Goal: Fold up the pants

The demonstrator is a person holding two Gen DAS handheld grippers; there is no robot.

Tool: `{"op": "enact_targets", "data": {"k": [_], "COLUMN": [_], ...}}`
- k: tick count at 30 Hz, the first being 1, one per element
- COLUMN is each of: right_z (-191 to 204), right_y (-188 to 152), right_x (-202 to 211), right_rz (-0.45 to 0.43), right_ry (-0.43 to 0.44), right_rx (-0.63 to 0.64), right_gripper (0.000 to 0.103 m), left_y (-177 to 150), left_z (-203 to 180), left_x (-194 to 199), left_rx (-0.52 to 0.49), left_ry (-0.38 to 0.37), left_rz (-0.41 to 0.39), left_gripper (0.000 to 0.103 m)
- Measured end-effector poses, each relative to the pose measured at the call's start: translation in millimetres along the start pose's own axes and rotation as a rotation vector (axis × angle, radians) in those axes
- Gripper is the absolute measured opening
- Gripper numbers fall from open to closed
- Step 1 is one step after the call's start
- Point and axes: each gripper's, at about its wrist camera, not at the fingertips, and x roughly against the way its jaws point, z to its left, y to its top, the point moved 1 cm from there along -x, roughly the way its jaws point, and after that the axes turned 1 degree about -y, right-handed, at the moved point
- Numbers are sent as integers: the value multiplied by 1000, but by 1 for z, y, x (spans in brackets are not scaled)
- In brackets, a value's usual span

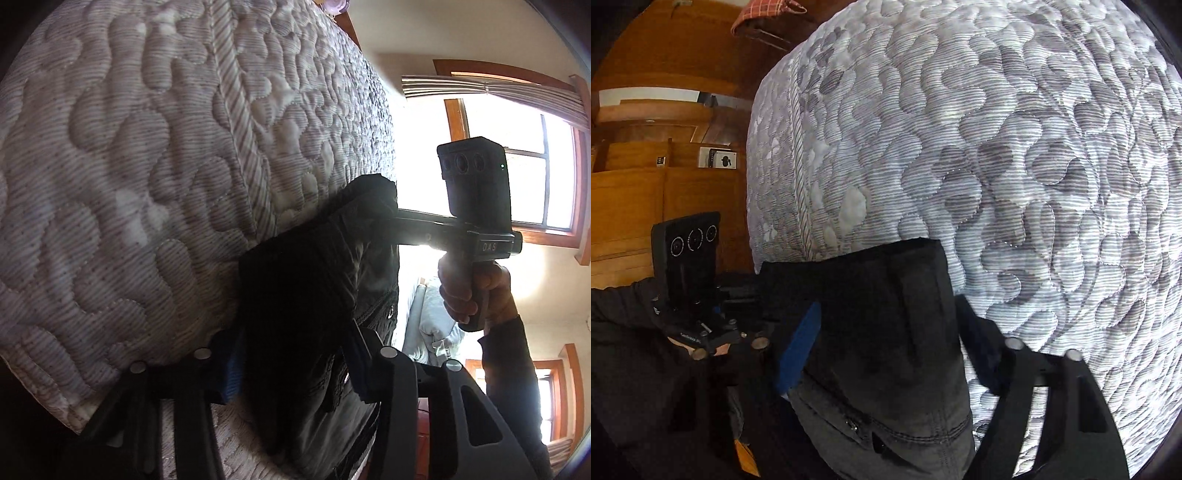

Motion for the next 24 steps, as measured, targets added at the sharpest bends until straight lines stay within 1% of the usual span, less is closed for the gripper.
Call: {"op": "enact_targets", "data": {"k": [1, 2, 3, 4, 8, 12, 19, 24], "right_z": [2, 3, 6, 9, 29, 54, 93, 118], "right_y": [0, -1, -3, -6, -25, -56, -127, -180], "right_x": [1, 3, 8, 12, 44, 82, 148, 176], "right_rz": [0, -1, -8, -16, -56, -96, -176, -241], "right_ry": [-17, -24, -36, -42, -95, -174, -304, -371], "right_rx": [0, -4, -5, -7, 3, -1, -49, -95], "right_gripper": [48, 43, 36, 33, 31, 31, 30, 30], "left_y": [-1, -2, -4, -5, -12, -21, -57, -91], "left_z": [-1, -4, -9, -15, -46, -84, -164, -209], "left_x": [2, 4, 7, 9, 19, 31, 48, 56], "left_rx": [-3, -13, -32, -53, -146, -241, -459, -590], "left_ry": [2, 2, 5, 7, 6, -10, -23, -32], "left_rz": [0, -3, -6, -9, -27, -24, -18, -6], "left_gripper": [37, 34, 32, 31, 27, 26, 26, 26]}}
